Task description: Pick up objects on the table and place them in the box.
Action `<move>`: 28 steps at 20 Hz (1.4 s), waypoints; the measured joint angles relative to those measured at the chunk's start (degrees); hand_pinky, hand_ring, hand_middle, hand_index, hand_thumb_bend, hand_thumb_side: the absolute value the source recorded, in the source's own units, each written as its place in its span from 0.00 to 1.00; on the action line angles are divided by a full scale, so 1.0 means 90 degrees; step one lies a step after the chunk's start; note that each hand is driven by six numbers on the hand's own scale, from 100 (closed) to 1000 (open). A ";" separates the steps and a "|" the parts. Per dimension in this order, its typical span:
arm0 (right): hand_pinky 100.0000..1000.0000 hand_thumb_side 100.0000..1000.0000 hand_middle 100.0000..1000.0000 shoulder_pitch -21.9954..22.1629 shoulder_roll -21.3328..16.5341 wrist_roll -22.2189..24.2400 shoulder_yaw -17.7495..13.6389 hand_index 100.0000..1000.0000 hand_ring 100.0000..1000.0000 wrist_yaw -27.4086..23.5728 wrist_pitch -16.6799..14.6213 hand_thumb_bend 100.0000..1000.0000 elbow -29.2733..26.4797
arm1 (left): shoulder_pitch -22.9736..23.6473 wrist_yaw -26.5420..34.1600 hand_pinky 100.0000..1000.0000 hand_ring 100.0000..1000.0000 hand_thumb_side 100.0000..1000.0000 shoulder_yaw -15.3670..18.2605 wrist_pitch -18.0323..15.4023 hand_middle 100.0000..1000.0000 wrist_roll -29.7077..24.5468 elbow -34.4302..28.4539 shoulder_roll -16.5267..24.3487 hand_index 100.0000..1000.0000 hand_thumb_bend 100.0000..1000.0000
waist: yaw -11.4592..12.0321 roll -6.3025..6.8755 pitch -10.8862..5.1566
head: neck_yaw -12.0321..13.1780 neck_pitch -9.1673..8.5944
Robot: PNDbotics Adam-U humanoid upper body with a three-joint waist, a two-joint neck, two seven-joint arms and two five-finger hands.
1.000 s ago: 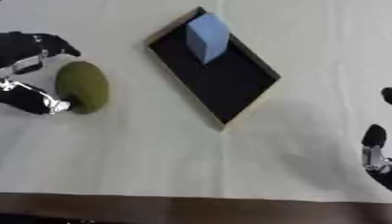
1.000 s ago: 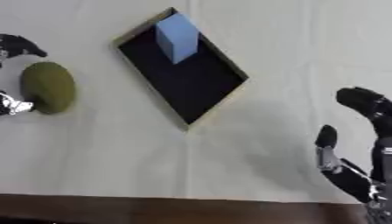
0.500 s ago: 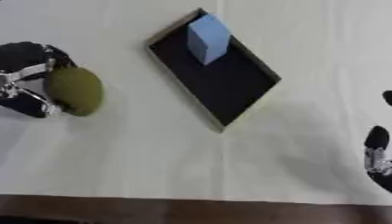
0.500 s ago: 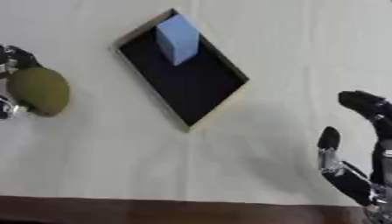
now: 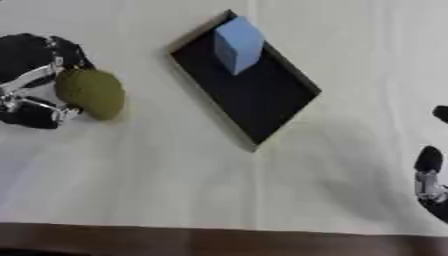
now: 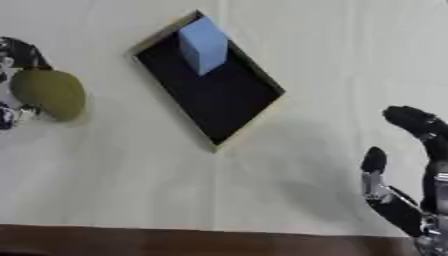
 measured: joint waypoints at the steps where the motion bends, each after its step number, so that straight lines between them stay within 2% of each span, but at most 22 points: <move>1: 0.80 0.51 0.65 0.0015 0.0015 -0.0001 -0.0001 0.77 0.73 0.0000 0.0001 0.00 0.0000 | -0.0026 0.0064 0.70 0.60 0.01 0.0027 0.0059 0.56 0.0008 -0.0148 0.0012 0.70 0.00 | 0.0005 0.0001 -0.0002 | -0.0019 0.0001; 2: 0.80 0.51 0.65 0.0015 0.0020 -0.0002 -0.0001 0.77 0.73 0.0000 0.0002 0.00 0.0000 | -0.0085 0.0134 0.70 0.57 0.01 0.0043 0.0107 0.53 0.0017 -0.0260 0.0014 0.69 0.00 | 0.0012 0.0002 -0.0006 | -0.0033 0.0001; 5: 0.80 0.51 0.65 0.0019 0.0021 -0.0008 -0.0007 0.76 0.73 0.0000 -0.0004 0.00 0.0000 | -0.0376 0.0297 0.71 0.56 0.01 0.0041 0.0202 0.52 0.0003 -0.0429 -0.0056 0.68 0.00 | 0.0013 0.0006 -0.0048 | -0.0068 0.0001; 9: 0.80 0.51 0.65 0.0070 0.0020 -0.0028 -0.0038 0.76 0.73 -0.0001 -0.0029 0.00 0.0000 | -0.0890 0.0331 0.69 0.54 0.01 -0.0081 0.0205 0.50 -0.0102 -0.0356 -0.0482 0.66 0.00 | 0.0012 0.0009 -0.0110 | -0.0065 0.0001; 17: 0.80 0.51 0.65 0.0112 0.0017 -0.0023 -0.0078 0.76 0.73 -0.0062 -0.0066 0.00 0.0000 | -0.1763 -0.0042 0.67 0.54 0.00 -0.0706 -0.0261 0.50 -0.0359 0.0283 -0.1686 0.66 0.00 | 0.0063 0.0024 -0.0172 | 0.0019 -0.0047; 25: 0.80 0.51 0.65 0.0113 0.0019 -0.0015 -0.0079 0.76 0.73 -0.0087 -0.0059 0.00 0.0000 | -0.2035 -0.0851 0.67 0.54 0.00 -0.1143 -0.0722 0.50 -0.0379 0.1035 -0.2621 0.66 0.00 | 0.0149 0.0033 -0.0172 | 0.0135 -0.0085; 26: 0.80 0.49 0.65 0.0100 0.0021 -0.0011 -0.0078 0.76 0.72 -0.0089 -0.0056 0.00 0.0000 | -0.2047 -0.0927 0.67 0.54 0.00 -0.1183 -0.0773 0.50 -0.0380 0.1160 -0.2730 0.66 0.01 | 0.0149 0.0033 -0.0162 | 0.0160 -0.0085; 28: 0.80 0.51 0.64 0.0065 0.0027 0.0000 -0.0077 0.76 0.72 -0.0097 -0.0050 0.00 0.0000 | -0.2057 -0.1082 0.67 0.54 0.00 -0.1243 -0.0858 0.50 -0.0374 0.1384 -0.2925 0.66 0.00 | 0.0149 0.0032 -0.0139 | 0.0193 -0.0085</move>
